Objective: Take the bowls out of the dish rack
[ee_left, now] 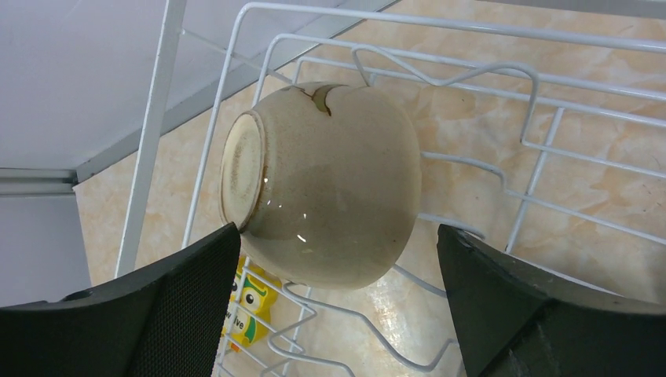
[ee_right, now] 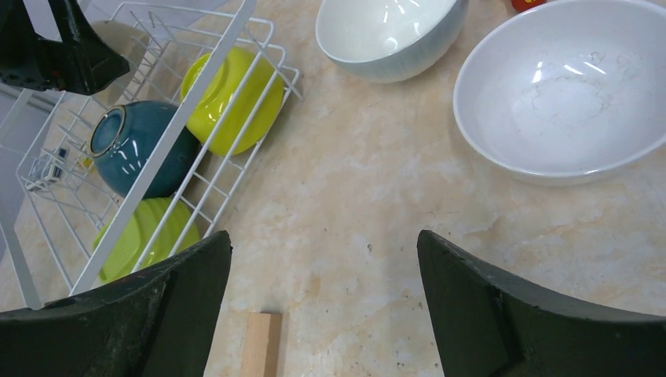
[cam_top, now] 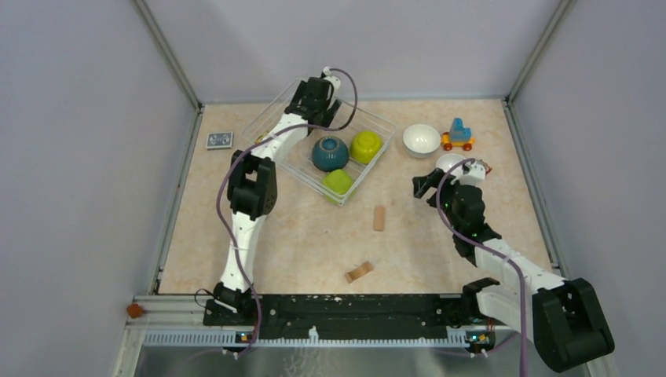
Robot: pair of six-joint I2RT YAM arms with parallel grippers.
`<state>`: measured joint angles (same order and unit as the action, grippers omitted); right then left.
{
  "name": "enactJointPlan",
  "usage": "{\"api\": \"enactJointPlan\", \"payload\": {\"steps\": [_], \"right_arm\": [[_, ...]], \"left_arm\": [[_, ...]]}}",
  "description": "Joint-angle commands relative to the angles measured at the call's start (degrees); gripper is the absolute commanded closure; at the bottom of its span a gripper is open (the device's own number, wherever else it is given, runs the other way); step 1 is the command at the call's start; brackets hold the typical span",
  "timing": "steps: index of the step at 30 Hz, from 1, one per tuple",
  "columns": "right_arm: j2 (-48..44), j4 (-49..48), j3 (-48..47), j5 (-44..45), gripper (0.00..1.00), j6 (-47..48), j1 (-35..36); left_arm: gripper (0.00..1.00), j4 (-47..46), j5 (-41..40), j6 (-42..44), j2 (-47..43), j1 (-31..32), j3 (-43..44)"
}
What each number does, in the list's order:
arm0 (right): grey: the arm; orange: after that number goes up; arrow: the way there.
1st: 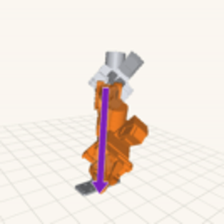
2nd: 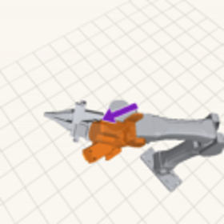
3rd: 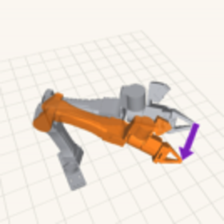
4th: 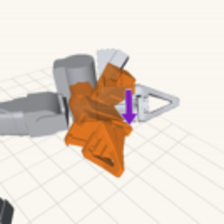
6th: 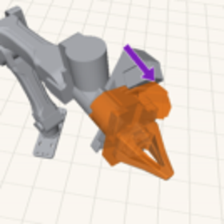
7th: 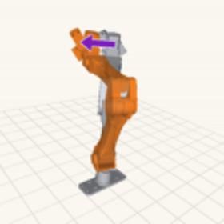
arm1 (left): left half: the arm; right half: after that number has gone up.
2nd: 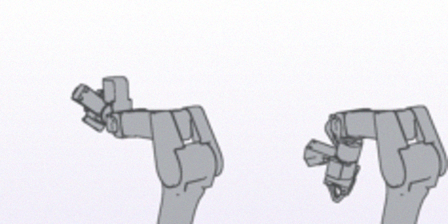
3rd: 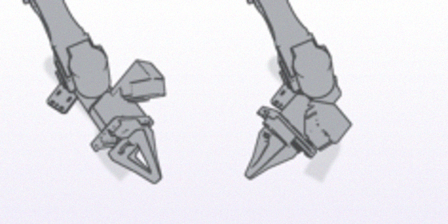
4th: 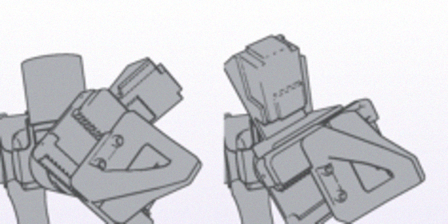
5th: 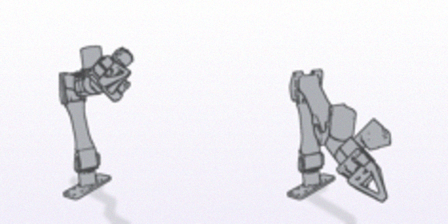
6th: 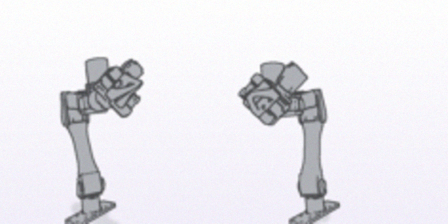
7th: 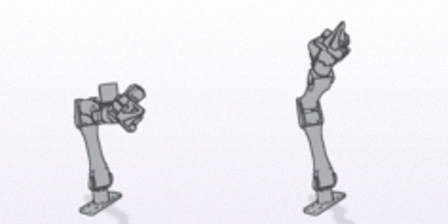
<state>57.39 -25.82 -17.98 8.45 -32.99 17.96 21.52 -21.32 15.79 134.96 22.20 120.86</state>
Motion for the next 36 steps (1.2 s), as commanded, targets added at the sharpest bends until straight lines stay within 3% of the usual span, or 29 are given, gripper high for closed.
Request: {"api": "enactJointPlan", "payload": {"steps": [1, 13, 19, 25, 36], "right_arm": [[0.52, -2.91, -0.14, 0.95, 0.13, 0.95, 0.7], [2.1, -3.08, -0.69, 0.82, 0.13, 0.89, 0.66], [2.08, -2.72, -0.87, 0.99, 0.13, 1.01, 0.72], [1.94, -2.49, -1.08, 1.05, 0.13, 1.18, 0.68], [1.52, -2.04, -1.03, 0.86, 0.13, 1.18, 0.72]], "left_arm": [[0.01, -2.22, -0.11, 2.18, 1.13, -1.2, 3.1], [0.02, -8.06, -4.58, 3.02, 1.61, -2.7, 2.73], [0.11, -11.06, -6.45, 4.18, 0.27, -2.6, 1.92], [0.12, -15.38, -7.66, 4.27, -3.27, -2.61, -2.37], [0.12, -12.54, -9.39, 1.44, -4.31, -2.92, -2.21]]}}
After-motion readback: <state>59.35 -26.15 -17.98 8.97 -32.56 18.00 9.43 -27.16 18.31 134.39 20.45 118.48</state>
